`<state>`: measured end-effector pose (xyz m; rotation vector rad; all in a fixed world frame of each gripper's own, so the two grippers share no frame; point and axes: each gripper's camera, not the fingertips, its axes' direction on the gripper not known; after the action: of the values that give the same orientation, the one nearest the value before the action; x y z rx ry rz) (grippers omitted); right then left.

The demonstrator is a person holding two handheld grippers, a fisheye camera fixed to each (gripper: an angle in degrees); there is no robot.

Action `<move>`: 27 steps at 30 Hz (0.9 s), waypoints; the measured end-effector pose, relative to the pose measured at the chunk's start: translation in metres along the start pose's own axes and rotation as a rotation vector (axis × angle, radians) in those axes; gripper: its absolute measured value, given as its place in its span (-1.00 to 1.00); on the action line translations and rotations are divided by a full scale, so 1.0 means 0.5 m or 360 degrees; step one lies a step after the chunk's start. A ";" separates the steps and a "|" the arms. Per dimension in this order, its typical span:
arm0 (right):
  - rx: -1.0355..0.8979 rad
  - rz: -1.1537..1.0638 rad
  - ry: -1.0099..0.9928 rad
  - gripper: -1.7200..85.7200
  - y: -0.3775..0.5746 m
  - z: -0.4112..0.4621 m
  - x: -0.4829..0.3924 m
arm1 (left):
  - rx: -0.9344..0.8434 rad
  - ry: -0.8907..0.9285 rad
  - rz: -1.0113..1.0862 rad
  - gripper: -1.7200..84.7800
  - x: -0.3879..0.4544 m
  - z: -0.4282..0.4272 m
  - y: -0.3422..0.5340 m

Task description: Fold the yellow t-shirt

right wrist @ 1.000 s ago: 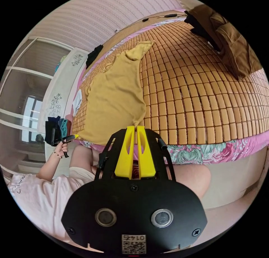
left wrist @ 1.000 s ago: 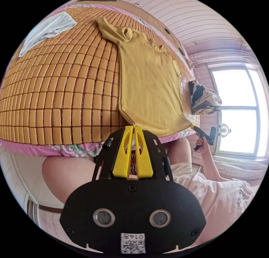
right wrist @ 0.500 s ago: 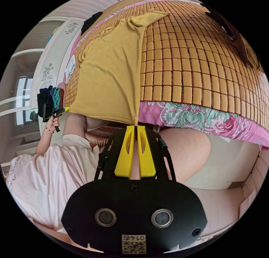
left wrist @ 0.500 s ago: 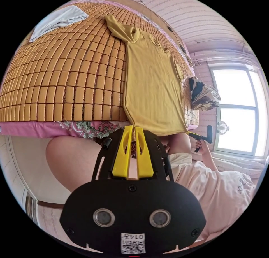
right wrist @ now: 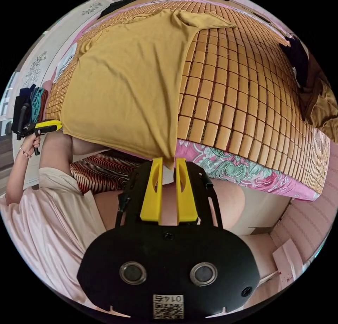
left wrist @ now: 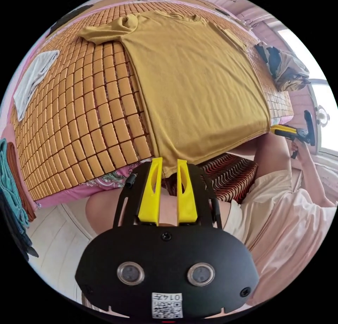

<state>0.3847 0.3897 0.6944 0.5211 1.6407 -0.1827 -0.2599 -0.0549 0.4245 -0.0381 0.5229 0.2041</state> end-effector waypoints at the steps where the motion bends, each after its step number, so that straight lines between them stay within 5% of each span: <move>1: -0.0015 0.0008 0.0021 -0.90 -0.002 0.006 -0.002 | -0.0032 -0.0070 0.0014 -0.89 0.007 0.017 -0.009; 17: -0.0026 0.0001 -0.0202 -0.91 0.049 0.014 -0.013 | 0.0004 0.0068 -0.0054 -0.95 -0.078 0.171 0.062; 27: 0.0499 0.0138 0.0000 -0.82 0.006 -0.067 0.027 | 0.0366 0.0033 0.0093 -0.92 -0.093 0.161 0.073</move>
<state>0.3551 0.4094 0.6868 0.8287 1.5939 -0.3791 -0.2671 -0.0204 0.5178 0.1995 0.5657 0.1996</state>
